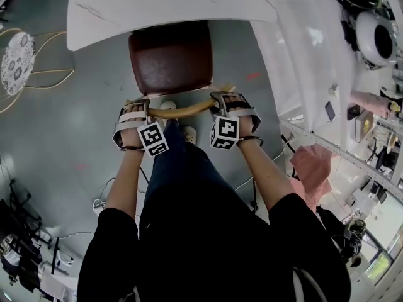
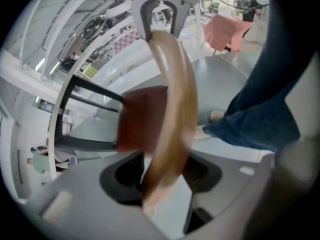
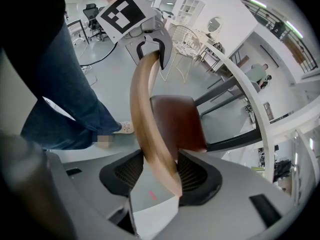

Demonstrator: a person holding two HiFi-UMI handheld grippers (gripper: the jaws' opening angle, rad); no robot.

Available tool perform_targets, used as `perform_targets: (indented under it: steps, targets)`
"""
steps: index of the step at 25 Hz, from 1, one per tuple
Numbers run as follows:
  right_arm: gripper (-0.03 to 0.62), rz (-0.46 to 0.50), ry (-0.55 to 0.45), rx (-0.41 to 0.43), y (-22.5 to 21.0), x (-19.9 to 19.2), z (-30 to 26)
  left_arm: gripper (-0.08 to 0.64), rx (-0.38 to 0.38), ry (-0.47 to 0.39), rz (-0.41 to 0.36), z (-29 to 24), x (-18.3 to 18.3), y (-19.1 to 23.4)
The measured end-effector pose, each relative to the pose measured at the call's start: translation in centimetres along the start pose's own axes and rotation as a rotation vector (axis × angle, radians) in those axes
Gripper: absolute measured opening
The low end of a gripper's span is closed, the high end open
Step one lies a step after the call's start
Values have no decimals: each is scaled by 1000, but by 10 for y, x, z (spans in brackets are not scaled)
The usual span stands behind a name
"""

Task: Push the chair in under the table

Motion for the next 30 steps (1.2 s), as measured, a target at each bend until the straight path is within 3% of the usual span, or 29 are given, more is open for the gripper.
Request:
perform_targets:
  steps: [16, 25, 30]
  targets:
    - [196, -29, 47, 20, -33, 11, -13, 225, 0, -14, -37, -14, -11, 40]
    - [199, -7, 100, 36, -53, -2, -19, 227, -18, -6, -11, -20, 2, 51]
    - [199, 29, 81, 41, -61, -4, -22, 225, -10, 12, 1, -22, 5, 55]
Point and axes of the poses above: the fingertips, and each gripper's own axes: z backward along the fingers, y to its left, x out of its top, the point moved 5 cm from there along z, backward along the fingers, and after that the axes turned 2 degrees about -z, right-handed, at the moved point
